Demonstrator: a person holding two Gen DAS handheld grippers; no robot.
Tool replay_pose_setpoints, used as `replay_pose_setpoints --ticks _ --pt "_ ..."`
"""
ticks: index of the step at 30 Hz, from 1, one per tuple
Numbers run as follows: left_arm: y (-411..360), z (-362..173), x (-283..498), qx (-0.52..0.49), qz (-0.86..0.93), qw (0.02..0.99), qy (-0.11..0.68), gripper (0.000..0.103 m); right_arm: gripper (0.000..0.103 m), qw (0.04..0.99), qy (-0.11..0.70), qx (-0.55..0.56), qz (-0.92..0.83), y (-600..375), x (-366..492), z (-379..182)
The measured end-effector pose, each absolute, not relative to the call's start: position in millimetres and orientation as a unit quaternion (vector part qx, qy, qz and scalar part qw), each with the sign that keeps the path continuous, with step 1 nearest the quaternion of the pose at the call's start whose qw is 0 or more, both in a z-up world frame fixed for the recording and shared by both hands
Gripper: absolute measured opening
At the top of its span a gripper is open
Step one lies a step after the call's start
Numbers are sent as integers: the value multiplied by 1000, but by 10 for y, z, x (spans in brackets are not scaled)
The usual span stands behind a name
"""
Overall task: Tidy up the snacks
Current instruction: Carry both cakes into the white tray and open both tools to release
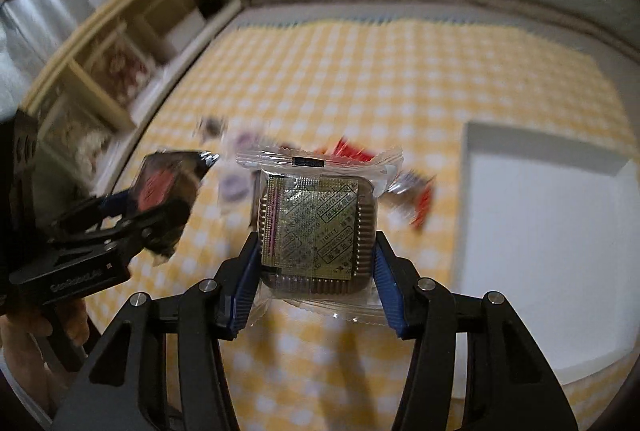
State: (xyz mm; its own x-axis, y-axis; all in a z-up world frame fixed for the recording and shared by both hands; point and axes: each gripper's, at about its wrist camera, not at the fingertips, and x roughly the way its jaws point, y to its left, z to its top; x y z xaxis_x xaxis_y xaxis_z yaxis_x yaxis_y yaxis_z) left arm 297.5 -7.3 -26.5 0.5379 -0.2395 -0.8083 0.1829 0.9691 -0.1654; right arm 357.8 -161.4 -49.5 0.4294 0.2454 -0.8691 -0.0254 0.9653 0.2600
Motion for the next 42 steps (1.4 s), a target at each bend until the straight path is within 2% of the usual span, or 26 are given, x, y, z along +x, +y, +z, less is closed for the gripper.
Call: replay_pose_setpoints --ticks 7,17,30,42 --pt "-480 -48 2935 -34 -150 882 446 61 54 861 498 97 33 -2108 3565 -267" --pt "-1377 -234 3437 -37 -194 868 456 61 54 875 473 91 -42 -2900 3504 -111" --pt "-2324 -987 4399 -95 -220 813 530 61 54 852 506 89 -102 -3525 3553 -377" --pt "-2578 -1734 5129 -129 -208 784 570 62 54 826 545 67 -125 -3809 3918 -727"
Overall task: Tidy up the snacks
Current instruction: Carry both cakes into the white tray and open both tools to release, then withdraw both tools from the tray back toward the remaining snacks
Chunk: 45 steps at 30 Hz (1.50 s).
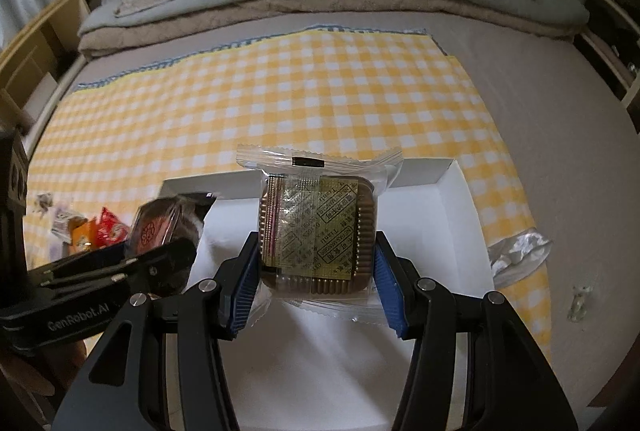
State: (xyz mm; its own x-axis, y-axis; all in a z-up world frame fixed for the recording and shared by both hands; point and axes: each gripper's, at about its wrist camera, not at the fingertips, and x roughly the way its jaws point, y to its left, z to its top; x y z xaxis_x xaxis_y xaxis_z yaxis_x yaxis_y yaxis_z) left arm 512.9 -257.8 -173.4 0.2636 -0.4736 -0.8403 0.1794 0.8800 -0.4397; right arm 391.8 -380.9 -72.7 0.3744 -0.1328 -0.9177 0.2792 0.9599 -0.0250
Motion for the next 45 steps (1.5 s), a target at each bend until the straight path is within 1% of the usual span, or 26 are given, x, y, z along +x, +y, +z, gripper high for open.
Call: replay_pose_setpoints --ticks 3,4,5,7,10,14,16,17,18,19,25,27,35,45 --pt "-2607 -1843 5274 -123 -201 793 562 61 54 816 560 64 -124 -3864 4007 -844" --pt "-2608 -1834 5257 -122 -203 795 558 65 54 813 566 62 -123 -3868 4030 -886" --pt "-2595 -1817 5251 -121 -207 797 554 74 54 809 572 58 -120 -3867 4052 -932" --pt "-2586 -1801 5283 -116 -207 805 543 82 54 804 581 53 -114 -3869 4086 -1006" --pt "-2535 -1806 5267 -102 -209 810 538 85 54 800 588 52 -109 -3885 4128 -1091" --pt "-2536 -1832 5268 -79 -208 812 540 94 57 802 581 85 -111 -3971 4138 -1144" --pt "-2557 -1773 5196 -68 -209 811 542 97 67 806 572 103 -112 -4022 4117 -1118" --pt "-2555 -1746 5141 -63 -210 811 542 99 76 810 566 106 -113 -4036 4091 -1088" --pt "-2564 -1742 5118 -57 -211 811 543 100 80 812 562 104 -114 -4041 4066 -1059" --pt "-2558 -1716 5075 -51 -212 811 544 103 81 812 563 103 -115 -4033 4054 -1045" --pt "-2498 -1593 4916 -35 -210 809 547 103 94 810 567 89 -124 -4042 3894 -1021" --pt "-2500 -1568 4892 -30 -210 810 547 103 103 812 563 86 -126 -4043 3838 -992" --pt "-2428 -1416 4741 -19 -204 814 544 103 103 818 557 69 -126 -3998 3678 -923" --pt "-2233 -1030 4406 -8 -208 827 522 103 103 832 533 78 -134 -3916 3429 -578"
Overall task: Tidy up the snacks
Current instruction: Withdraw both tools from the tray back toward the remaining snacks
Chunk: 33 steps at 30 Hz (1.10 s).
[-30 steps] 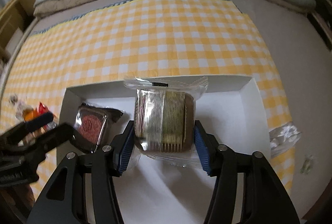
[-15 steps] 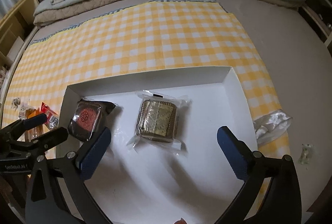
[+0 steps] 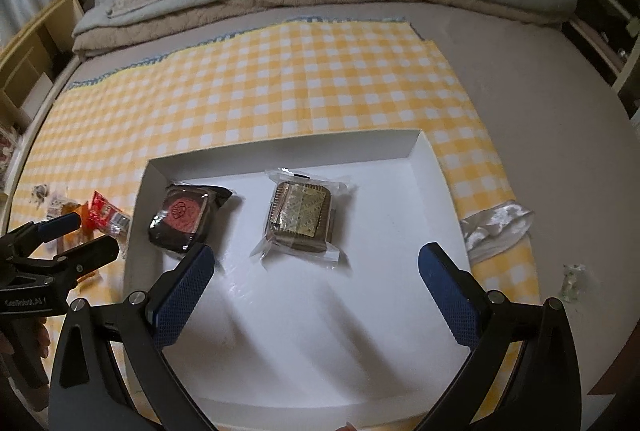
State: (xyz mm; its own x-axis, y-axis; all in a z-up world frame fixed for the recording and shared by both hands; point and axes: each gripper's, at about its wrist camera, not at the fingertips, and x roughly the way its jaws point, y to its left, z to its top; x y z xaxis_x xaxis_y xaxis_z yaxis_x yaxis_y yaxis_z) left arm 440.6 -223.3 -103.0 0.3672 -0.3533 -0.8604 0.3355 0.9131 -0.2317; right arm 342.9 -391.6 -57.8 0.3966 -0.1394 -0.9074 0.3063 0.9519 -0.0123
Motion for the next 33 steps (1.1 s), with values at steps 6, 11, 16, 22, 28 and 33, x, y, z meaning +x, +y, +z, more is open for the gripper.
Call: replay_pose_setpoints --ticks 6,11,16,22,28,33 --pt "-2087 -771 4169 -1 -213 835 508 103 103 840 519 79 -138 -3826 3244 -374" --pt "-2001 -561 3978 3 -216 842 495 103 103 848 507 67 -140 -3743 3111 -209" --pt "-1907 -333 3782 0 -224 849 478 103 103 857 492 64 -138 -3669 2973 -44" --pt "-1689 -72 3574 -1 -232 859 457 103 103 869 471 63 -139 -3538 2831 174" --pt "-1281 125 3416 0 -213 874 437 103 103 884 445 69 -123 -3342 2789 331" --pt "-907 263 3298 -9 -194 885 422 103 103 896 428 62 -100 -3093 2850 410"
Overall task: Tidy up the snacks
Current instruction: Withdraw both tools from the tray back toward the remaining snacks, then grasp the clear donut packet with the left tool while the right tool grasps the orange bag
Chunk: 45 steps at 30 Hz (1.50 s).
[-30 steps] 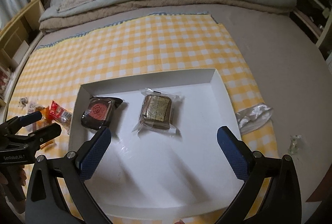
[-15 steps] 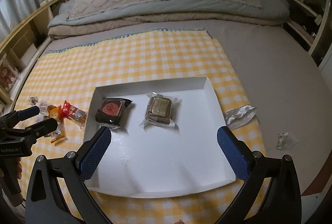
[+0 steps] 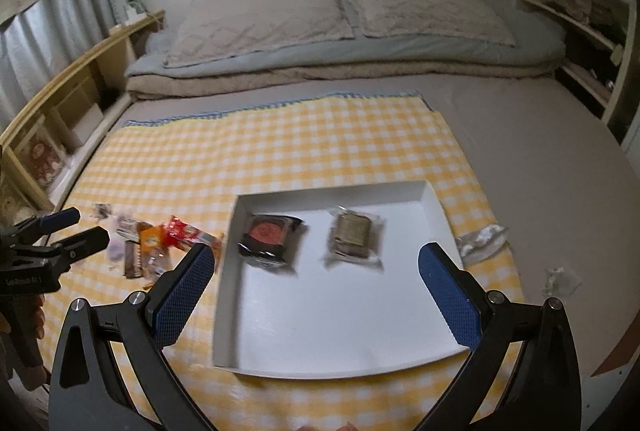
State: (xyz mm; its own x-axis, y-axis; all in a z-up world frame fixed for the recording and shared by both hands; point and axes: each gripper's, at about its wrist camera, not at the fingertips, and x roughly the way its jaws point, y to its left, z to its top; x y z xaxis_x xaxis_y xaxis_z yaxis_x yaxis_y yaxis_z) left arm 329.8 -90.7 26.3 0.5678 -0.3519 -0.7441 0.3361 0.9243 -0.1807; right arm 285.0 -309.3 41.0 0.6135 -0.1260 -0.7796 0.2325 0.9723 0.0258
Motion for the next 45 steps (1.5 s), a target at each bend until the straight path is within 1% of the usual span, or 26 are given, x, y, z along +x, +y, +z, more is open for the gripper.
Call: replay_pose_setpoints --ticks 14,23,29,37,42,44,45 --pt "100 486 3015 -25 -127 906 403 103 103 908 414 68 -9 -2285 3214 317" --pt "579 345 3060 -26 -60 906 418 103 103 896 439 58 44 -1741 3545 15" --pt "764 104 3289 -13 -19 897 441 103 103 884 459 46 73 -1448 3800 -240" --pt "896 -418 3767 15 8 871 492 103 103 867 487 42 93 -1315 4133 -614" --pt "923 -721 4035 34 14 857 514 103 103 844 524 44 107 -1274 4368 -887" --pt "971 -855 4108 28 10 850 526 103 103 829 547 36 113 -1229 4451 -1036" --pt "995 -931 4165 23 10 844 536 103 101 824 554 34 116 -1212 4476 -1089"
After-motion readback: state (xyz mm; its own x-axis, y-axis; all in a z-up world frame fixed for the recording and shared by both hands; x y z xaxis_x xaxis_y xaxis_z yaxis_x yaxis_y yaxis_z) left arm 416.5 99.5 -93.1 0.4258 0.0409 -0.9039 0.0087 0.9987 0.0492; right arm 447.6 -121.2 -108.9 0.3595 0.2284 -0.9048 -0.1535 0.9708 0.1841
